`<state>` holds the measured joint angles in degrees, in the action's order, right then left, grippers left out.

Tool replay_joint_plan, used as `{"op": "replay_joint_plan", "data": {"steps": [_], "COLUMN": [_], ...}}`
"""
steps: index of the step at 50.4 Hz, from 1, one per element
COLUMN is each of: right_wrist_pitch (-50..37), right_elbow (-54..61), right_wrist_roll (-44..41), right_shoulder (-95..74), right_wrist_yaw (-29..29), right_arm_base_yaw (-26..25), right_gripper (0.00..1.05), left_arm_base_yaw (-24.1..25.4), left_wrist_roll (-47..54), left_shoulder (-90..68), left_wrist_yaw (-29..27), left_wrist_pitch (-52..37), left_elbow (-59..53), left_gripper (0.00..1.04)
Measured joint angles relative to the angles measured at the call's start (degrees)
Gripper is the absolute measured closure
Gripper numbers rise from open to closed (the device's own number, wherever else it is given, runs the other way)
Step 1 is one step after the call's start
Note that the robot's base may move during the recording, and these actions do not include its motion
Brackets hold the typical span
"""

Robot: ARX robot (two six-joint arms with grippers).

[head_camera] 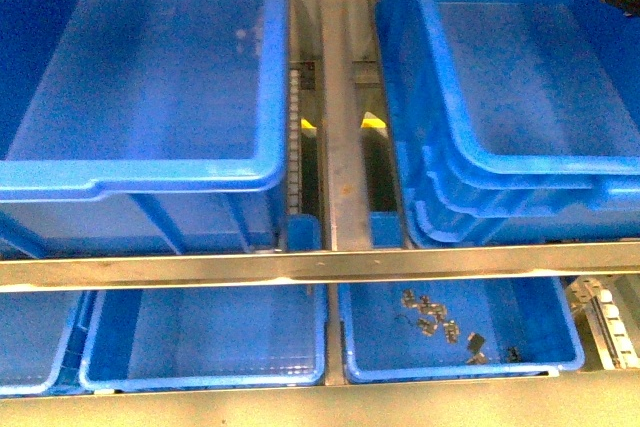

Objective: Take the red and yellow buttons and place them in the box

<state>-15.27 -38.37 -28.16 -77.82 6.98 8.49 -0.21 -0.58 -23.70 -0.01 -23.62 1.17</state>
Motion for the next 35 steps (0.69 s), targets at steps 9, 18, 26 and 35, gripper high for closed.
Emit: {"op": "replay_joint_plan", "data": {"steps": [9,18,26,35], "right_wrist_pitch": [-0.5,-1.2,-1.4,-1.4], "right_elbow": [0.3,0.7,1.1,-3.2], "right_wrist_roll": [0.2,0.3,0.7,1.5], "right_shoulder": [0.0,0.0,-0.5,-7.7], "right_wrist_yaw": [-0.8,-0.7,-0.7,1.6], "right_arm_base_yaw": [0.0,1.1,1.3,0.7], "right_gripper": [0.78,0.78,0.78,0.78], "left_arm_base_yaw": [0.0,0.0,0.0,0.0], "left_wrist_roll": [0.1,0.1,0.1,0.1], "left_shoulder": [3.7,7.1,9.8,12.5], "left_wrist_yaw": [0.3,0.1,0.0,0.0], "left_wrist_pitch": [3.4,7.0,9.7,12.2], "left_elbow": [0.0,0.0,0.0,0.0], "left_gripper": [1.02,1.02,1.02,1.02]}}
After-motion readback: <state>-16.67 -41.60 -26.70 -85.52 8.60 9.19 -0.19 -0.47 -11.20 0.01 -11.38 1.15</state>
